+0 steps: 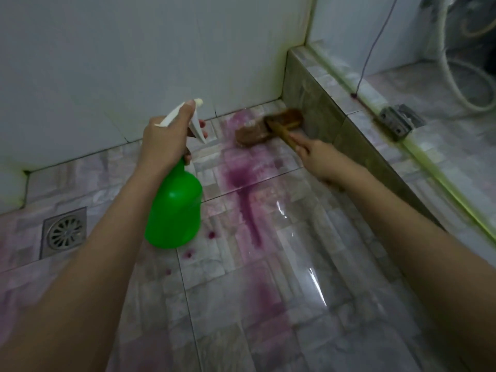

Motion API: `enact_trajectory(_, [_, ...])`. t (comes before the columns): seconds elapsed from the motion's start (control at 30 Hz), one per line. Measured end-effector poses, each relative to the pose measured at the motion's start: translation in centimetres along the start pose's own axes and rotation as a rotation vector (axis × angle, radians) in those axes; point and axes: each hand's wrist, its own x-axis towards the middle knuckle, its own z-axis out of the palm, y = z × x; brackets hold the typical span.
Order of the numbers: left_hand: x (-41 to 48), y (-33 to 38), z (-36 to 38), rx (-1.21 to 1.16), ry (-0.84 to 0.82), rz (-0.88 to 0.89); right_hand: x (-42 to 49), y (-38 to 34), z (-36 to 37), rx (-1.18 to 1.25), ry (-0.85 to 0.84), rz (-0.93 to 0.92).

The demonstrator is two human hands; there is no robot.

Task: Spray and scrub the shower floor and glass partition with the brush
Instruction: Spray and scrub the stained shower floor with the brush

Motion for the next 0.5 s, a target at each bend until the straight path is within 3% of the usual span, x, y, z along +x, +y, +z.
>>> enact_trajectory(0.13, [-0.9,-0.3,-0.5,-0.047,0.003,0.001,5.4,-1.6,-1.1,-0.038,-0.035,0.004])
enact_trajectory(0.3, [-1.8,-1.2,-1.7,-0.099,0.022,-0.023,-3.3,0.2,0.4,0.000,-0.040,0.076])
enact_trajectory(0.5, [-3.3,-1.9,-2.7,-0.094,0.074,-0.049,6.6,-5.1,-1.0,-0.010,-0.009,0.005])
